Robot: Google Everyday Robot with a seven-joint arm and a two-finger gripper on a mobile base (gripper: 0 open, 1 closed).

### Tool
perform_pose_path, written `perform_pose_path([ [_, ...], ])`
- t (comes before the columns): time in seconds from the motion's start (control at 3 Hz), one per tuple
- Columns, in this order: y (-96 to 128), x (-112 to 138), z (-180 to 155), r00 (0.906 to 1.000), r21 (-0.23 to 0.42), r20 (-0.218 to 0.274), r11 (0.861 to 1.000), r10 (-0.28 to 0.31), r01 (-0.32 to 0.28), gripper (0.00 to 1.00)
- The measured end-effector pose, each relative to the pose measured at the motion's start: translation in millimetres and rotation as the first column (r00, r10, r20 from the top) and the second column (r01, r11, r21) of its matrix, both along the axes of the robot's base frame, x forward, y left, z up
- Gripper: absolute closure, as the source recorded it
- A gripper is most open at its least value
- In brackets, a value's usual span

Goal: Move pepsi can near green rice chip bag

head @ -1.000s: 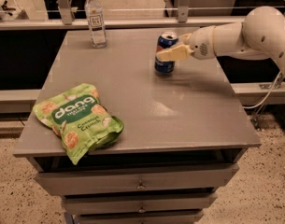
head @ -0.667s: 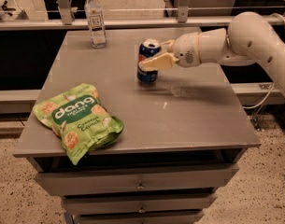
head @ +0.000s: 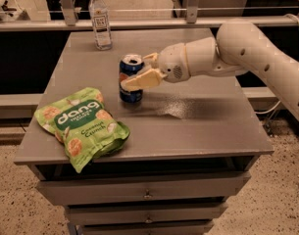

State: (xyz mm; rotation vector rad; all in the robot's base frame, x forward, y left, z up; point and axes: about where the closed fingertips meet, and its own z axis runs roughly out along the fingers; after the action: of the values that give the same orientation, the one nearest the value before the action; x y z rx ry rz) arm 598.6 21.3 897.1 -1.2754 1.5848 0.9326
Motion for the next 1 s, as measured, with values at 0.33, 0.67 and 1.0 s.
perform_pose_path([
  [0.33, 18, -20, -6, 0.9982, -0.041, -0.001, 0.997, 0.060, -0.060, 0.84],
  [0.67, 26, -32, -11, 0.9959, -0.079, 0.003, 0.993, 0.090, -0.090, 0.61],
  [1.0, 27, -39, -13, 0.9943, -0.107, 0.014, 0.989, 0.105, -0.103, 0.37],
])
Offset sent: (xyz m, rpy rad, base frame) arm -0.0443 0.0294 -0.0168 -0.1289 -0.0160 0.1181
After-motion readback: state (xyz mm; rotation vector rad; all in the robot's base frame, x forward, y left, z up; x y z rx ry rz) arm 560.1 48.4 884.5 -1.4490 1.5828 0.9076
